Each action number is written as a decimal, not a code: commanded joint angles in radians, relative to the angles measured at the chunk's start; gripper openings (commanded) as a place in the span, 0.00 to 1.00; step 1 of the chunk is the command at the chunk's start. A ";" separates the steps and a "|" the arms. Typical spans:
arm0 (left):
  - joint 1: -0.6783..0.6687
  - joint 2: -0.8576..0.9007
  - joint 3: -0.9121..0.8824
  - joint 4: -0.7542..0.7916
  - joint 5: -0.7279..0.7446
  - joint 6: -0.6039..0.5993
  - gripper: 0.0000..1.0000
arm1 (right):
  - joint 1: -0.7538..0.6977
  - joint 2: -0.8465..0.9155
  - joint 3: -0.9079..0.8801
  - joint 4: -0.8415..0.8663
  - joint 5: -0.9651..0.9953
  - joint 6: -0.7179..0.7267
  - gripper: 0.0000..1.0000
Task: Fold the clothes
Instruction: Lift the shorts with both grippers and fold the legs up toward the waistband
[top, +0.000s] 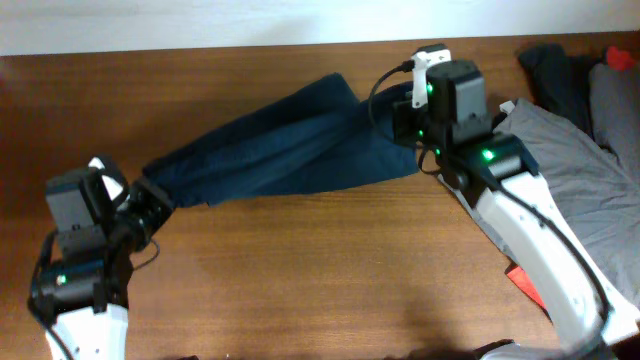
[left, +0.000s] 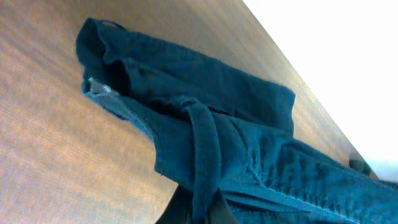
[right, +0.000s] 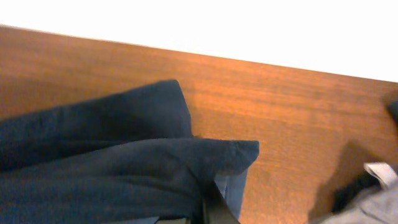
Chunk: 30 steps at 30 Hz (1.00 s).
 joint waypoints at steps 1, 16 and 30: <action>0.034 0.111 0.006 0.070 -0.224 -0.028 0.00 | -0.074 0.112 0.106 0.037 0.097 -0.113 0.04; 0.034 0.620 0.006 0.584 -0.187 -0.031 0.05 | -0.072 0.452 0.226 0.258 -0.184 -0.204 0.04; 0.034 0.790 0.006 0.801 -0.191 -0.031 0.56 | -0.021 0.644 0.226 0.405 -0.270 -0.203 0.53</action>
